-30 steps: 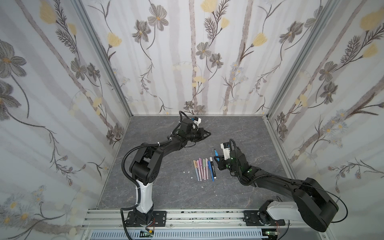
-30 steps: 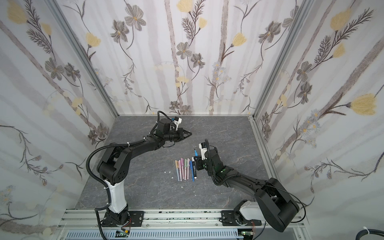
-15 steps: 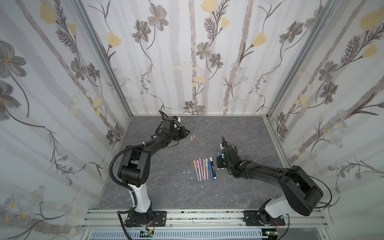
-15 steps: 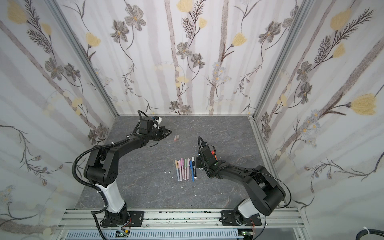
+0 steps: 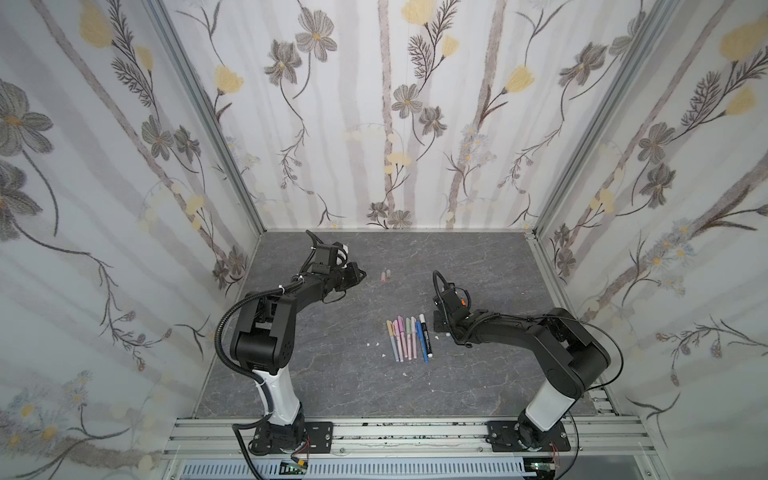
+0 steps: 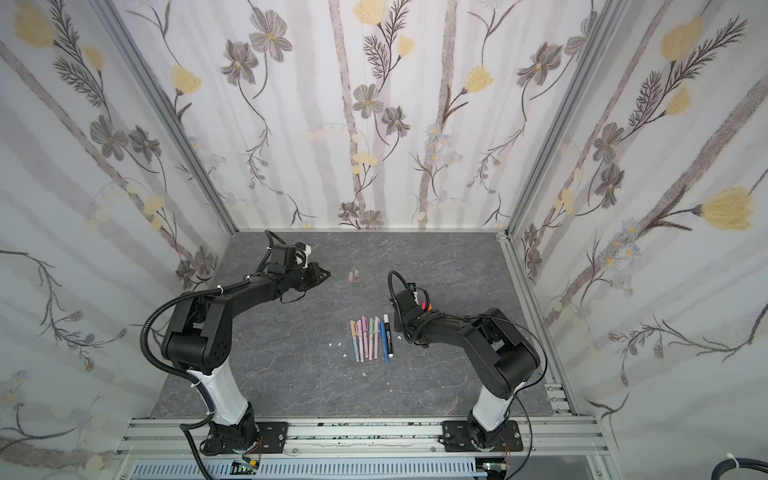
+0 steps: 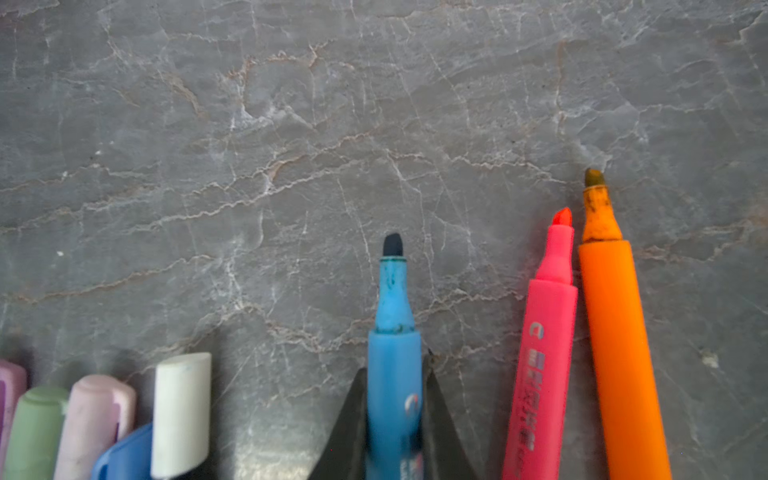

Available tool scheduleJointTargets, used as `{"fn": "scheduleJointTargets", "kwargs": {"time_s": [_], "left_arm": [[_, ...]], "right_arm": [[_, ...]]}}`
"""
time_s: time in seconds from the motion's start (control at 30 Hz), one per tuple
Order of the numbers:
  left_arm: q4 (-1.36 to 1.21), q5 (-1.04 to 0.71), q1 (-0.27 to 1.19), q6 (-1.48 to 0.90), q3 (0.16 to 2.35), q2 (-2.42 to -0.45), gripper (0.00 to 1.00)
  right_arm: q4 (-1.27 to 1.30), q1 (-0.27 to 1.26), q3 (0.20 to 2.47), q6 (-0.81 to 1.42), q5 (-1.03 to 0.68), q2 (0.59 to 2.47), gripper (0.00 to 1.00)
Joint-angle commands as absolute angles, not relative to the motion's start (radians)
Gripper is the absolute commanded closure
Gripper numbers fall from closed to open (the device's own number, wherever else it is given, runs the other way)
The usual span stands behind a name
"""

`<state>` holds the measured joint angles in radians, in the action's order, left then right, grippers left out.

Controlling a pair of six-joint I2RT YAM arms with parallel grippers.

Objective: Open the pen caps
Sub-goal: 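Lower the blue marker with the right gripper while the left drops the cap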

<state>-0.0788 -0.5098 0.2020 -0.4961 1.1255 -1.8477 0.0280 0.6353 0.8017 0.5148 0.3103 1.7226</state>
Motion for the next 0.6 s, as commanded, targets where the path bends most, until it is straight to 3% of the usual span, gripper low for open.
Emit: {"fn": "scheduleJointTargets", "kwargs": {"time_s": [0.0,0.57], "left_arm": [[-0.116,-0.52,0.198,-0.479,1.12,-1.861,1.0],[-0.137,-0.535,0.194,-0.486,1.12,-1.895,1.0]], "right_arm": [[-0.014,0.63,0.801,0.521,0.363,1.741,0.94],[-0.065,0.625,0.787,0.506,0.418,1.715,0.74]]}}
